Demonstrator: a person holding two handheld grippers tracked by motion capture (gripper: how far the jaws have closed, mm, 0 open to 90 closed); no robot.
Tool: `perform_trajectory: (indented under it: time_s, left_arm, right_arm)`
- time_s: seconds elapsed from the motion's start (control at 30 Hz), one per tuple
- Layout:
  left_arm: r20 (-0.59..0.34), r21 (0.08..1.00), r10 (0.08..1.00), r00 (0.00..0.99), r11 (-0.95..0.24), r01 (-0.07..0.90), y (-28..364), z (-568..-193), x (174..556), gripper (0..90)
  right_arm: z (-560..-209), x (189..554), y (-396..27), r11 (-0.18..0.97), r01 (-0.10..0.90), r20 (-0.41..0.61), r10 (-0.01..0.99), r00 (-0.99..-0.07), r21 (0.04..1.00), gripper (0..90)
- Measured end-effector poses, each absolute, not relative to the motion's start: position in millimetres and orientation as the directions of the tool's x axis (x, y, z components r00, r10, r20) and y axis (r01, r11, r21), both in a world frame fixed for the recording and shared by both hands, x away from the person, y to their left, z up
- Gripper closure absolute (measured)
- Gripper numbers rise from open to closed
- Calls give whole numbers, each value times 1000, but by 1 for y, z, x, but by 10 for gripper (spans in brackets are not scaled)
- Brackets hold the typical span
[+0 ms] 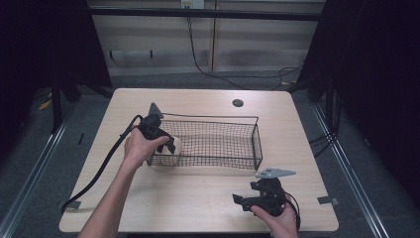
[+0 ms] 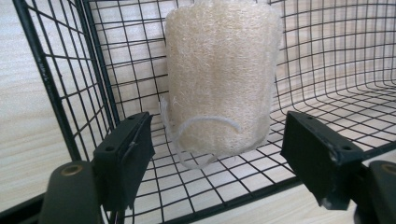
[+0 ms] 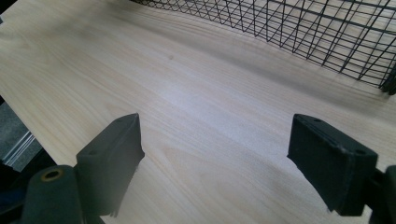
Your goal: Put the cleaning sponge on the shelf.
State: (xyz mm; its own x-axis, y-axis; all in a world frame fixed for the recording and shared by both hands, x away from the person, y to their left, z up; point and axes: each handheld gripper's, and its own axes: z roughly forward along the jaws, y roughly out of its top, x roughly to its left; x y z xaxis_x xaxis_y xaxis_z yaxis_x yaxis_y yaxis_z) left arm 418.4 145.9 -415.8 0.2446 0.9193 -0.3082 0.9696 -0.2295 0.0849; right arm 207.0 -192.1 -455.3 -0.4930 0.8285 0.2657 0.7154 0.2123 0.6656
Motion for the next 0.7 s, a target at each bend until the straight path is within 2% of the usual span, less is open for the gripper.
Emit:
perform_trajectory:
  time_s: [0.33,0.57,0.7]
  left_arm:
    - [-338,134,902,268,-236,962,149,-406,413,233]
    - [-323,175,898,297,-252,952,156,-399,412,203]
    - [-360,184,879,312,-261,948,160,-397,410,193]
  right_arm:
    - [-455,207,-192,210,721,269,831,-487,660,171]
    - [-455,207,-192,206,721,269,833,-484,661,171]
    - [-455,207,-192,210,718,267,830,-490,663,171]
